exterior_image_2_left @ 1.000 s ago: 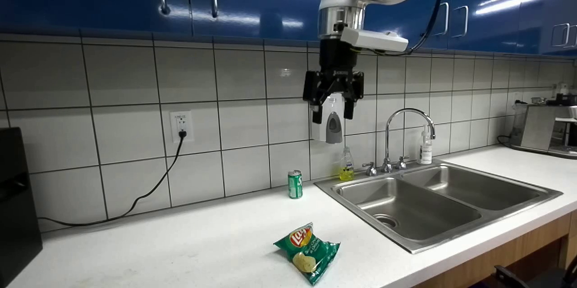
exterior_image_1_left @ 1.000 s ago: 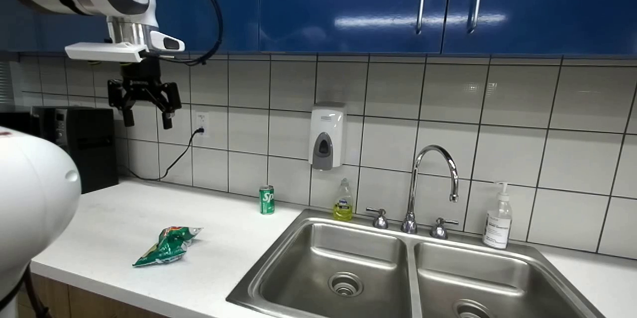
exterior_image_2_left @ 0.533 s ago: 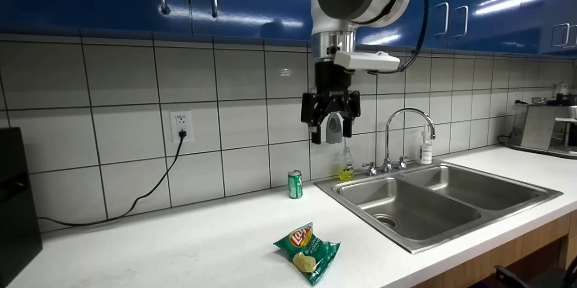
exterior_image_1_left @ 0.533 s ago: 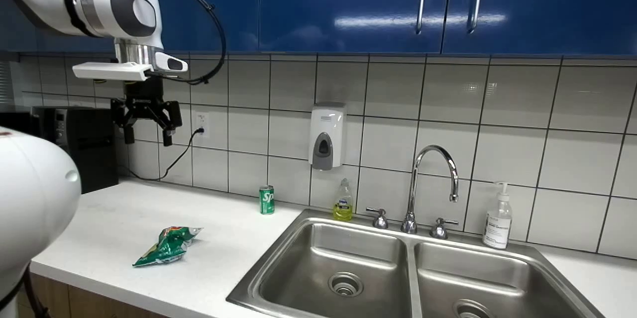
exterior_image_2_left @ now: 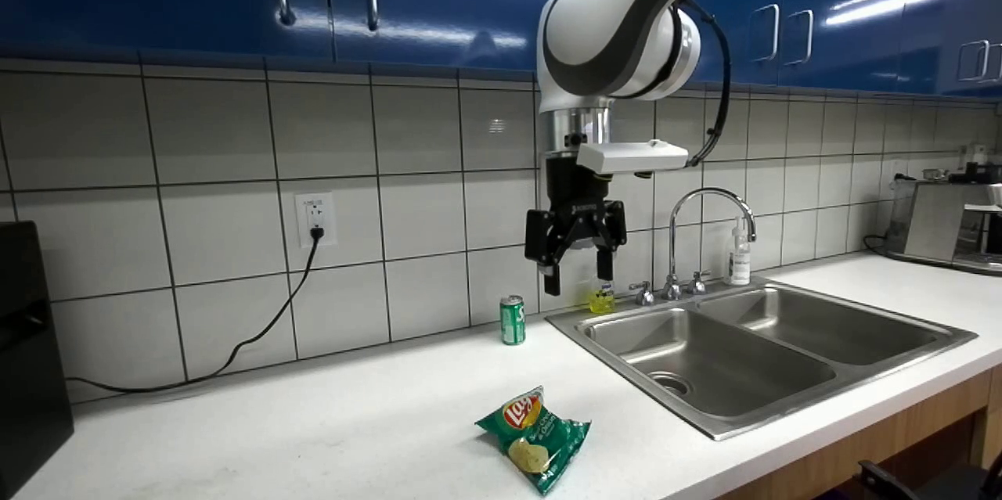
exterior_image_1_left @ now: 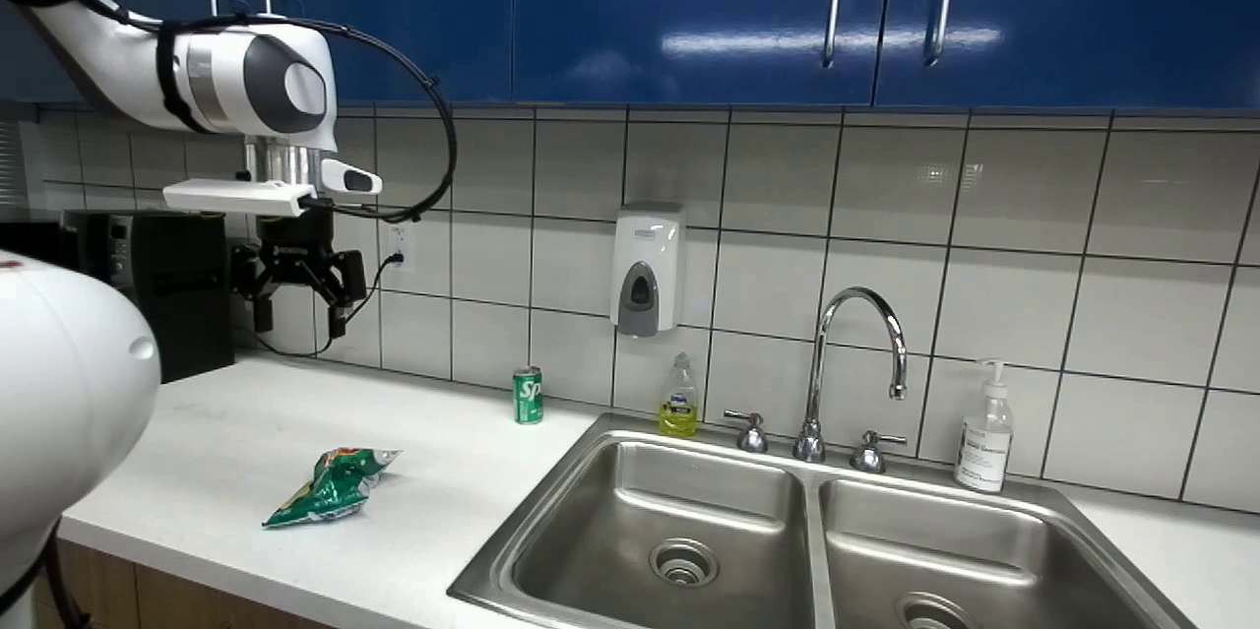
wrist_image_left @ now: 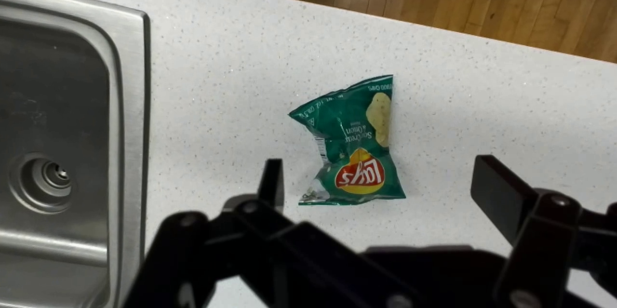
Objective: Put the green packet in the sink.
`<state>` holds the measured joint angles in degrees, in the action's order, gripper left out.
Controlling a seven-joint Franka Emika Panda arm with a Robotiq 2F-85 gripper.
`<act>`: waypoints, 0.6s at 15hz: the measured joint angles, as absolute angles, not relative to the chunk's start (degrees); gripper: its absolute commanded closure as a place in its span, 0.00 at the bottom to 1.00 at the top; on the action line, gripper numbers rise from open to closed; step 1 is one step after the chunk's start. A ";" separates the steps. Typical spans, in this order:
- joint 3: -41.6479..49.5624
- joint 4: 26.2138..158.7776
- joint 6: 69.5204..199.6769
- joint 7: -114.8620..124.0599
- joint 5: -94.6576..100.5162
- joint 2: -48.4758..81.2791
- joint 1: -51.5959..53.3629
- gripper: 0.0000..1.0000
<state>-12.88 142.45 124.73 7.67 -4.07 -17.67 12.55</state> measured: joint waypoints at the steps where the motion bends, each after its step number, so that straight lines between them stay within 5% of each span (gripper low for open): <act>1: -12.87 142.93 125.69 7.67 -4.07 -16.92 12.55 0.00; 9: -12.89 144.08 135.76 7.65 -3.74 -6.58 12.60 0.00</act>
